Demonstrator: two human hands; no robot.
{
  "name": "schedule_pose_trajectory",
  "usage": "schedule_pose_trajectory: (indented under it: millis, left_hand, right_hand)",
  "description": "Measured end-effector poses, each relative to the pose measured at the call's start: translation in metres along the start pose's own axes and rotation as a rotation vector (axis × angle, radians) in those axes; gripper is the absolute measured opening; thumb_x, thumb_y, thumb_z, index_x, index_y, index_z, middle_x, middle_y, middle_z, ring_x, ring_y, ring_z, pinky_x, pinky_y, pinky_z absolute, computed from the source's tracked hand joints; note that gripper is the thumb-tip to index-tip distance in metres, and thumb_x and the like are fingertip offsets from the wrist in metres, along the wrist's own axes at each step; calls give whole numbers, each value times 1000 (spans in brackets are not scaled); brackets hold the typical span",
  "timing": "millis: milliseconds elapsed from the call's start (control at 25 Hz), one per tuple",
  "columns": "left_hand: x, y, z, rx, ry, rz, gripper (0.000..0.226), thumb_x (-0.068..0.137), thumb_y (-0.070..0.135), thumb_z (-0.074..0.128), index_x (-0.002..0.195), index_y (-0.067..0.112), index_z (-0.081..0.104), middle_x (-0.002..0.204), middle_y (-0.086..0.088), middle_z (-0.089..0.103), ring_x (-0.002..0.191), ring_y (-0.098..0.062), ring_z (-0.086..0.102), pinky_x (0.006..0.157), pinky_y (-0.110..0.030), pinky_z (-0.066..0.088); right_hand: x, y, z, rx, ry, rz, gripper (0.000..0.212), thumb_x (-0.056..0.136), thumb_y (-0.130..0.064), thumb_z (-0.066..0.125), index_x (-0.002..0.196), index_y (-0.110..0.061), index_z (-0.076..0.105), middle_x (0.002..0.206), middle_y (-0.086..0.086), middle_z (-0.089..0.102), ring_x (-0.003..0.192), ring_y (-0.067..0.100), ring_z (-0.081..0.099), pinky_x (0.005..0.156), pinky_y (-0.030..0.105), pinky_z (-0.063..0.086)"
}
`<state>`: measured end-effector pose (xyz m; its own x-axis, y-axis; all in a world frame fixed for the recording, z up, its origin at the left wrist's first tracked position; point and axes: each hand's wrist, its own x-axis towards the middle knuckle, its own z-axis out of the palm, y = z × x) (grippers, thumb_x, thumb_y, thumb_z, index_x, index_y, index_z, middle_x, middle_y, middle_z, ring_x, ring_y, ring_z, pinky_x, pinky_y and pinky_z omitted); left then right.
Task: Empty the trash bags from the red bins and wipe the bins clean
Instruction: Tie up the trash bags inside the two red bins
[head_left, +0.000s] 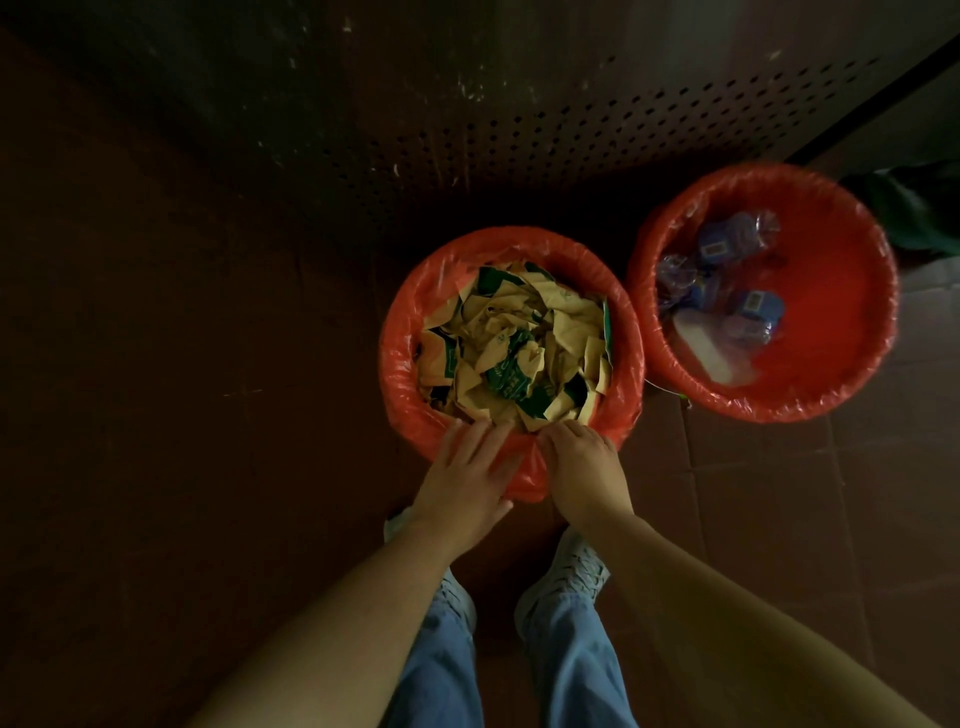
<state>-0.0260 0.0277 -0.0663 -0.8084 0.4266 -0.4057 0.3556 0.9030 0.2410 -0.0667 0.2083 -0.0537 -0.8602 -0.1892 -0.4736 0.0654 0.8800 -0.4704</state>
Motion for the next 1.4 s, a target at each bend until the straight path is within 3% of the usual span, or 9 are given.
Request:
schedule_pose_trajectory:
  millis: [120, 240, 400, 520, 600, 720, 880, 1280, 1400]
  left_hand:
    - [3, 0, 0, 47, -73, -56, 62, 82, 37, 77, 138, 24, 53, 163, -10, 18, 150, -36, 18, 118, -61, 19]
    - [6, -1, 1, 23, -65, -41, 29, 84, 27, 73, 113, 24, 67, 163, -6, 24, 151, -34, 15, 119, -61, 16]
    - [6, 1, 1, -70, 12, -98, 21, 86, 15, 62, 106, 19, 67, 157, -8, 35, 149, -33, 20, 118, -60, 19]
    - [5, 5, -9, -101, 97, -130, 23, 88, 11, 65, 110, 18, 63, 154, -7, 39, 148, -31, 26, 118, -59, 25]
    - [8, 8, -18, -98, 113, -104, 23, 89, 11, 64, 111, 19, 61, 155, -6, 38, 148, -31, 24, 119, -59, 24]
    - [16, 11, -32, -103, 131, -74, 23, 90, 11, 63, 112, 19, 60, 155, -5, 38, 149, -30, 23, 120, -58, 22]
    - [18, 17, -40, -118, 122, -36, 29, 90, 12, 62, 119, 18, 62, 154, -5, 39, 149, -29, 23, 121, -56, 19]
    - [1, 3, -47, -178, -7, 131, 19, 98, 21, 56, 117, 22, 58, 153, 1, 39, 151, -22, 15, 124, -50, 15]
    - [3, 2, -51, -194, 11, 150, 18, 98, 24, 56, 115, 22, 62, 150, 2, 42, 150, -22, 18, 124, -48, 14]
  right_hand:
    - [-14, 3, 2, -45, 111, -56, 23, 101, -29, 58, 119, -19, 67, 111, -1, 65, 104, 22, 58, 93, 41, 46]
    - [-31, 14, -1, -115, 182, -81, 18, 96, -28, 66, 110, -18, 68, 104, -1, 62, 97, 21, 58, 86, 40, 48]
    - [-51, 24, -1, -208, 49, -66, 18, 96, -32, 64, 109, -20, 68, 106, -3, 66, 98, 22, 63, 83, 38, 47]
    - [-51, 21, -1, -116, -268, 347, 30, 103, -48, 44, 107, -27, 66, 101, -4, 69, 94, 20, 65, 86, 38, 50]
    - [-44, 12, -2, 226, -396, 718, 38, 105, -47, 41, 103, -18, 65, 92, 2, 68, 89, 22, 67, 87, 44, 55]
    - [-31, 1, -2, 917, -136, 967, 30, 105, -28, 44, 103, -8, 65, 86, 12, 71, 67, 19, 65, 59, 37, 54]
    - [-16, -7, -20, 1290, 219, 1147, 29, 98, -27, 46, 86, -10, 67, 60, 2, 63, 53, 15, 57, 48, 27, 44]
    - [11, 9, -35, 1239, 194, 1349, 22, 86, -22, 78, 97, -5, 69, 73, 9, 71, 37, 14, 62, 36, 21, 44]
    - [17, 2, -38, 1245, 238, 1346, 21, 87, -14, 75, 108, -10, 72, 80, 8, 71, 52, 17, 68, 40, 23, 47]
